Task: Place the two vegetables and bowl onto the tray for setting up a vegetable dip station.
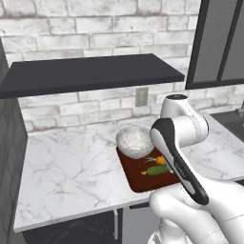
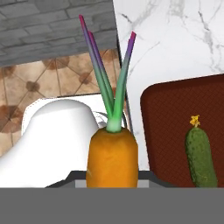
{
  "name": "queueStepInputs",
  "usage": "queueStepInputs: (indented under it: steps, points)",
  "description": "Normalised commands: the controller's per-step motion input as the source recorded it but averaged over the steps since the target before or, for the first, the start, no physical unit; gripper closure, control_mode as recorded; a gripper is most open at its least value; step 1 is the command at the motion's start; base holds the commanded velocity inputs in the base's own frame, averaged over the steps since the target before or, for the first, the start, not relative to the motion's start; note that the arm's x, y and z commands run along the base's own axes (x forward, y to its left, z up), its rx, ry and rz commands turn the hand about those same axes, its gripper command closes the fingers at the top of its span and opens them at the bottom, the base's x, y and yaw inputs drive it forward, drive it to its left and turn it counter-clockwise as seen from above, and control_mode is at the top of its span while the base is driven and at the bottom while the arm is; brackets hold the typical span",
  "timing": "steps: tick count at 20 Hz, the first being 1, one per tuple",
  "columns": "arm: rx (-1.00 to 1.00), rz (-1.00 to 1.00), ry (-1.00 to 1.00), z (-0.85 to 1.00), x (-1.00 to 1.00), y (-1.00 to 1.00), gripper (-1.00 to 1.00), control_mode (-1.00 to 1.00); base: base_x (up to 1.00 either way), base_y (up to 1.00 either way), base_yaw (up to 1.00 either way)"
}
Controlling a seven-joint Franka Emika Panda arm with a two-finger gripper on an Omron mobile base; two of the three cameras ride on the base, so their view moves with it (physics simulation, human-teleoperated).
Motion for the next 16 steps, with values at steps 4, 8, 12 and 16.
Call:
queueStepInputs:
  steps: [4,8,12,16]
  points:
    - [0.0,0.0,0.0,0.0,0.0,0.0,1.0,1.0,0.0,0.0,0.0]
    - [-0.04,0.0,0.01,-0.05,0.08,0.0,1.0,-1.0,0.0,0.0,0.0]
    - [-0.05,0.01,0.01,-0.09,0.28,0.01,1.0,-1.0,0.0,0.0,0.0]
    - [0.0,0.05,0.0,-0.12,0.21,-0.03,1.0,-1.0,0.0,0.0,0.0]
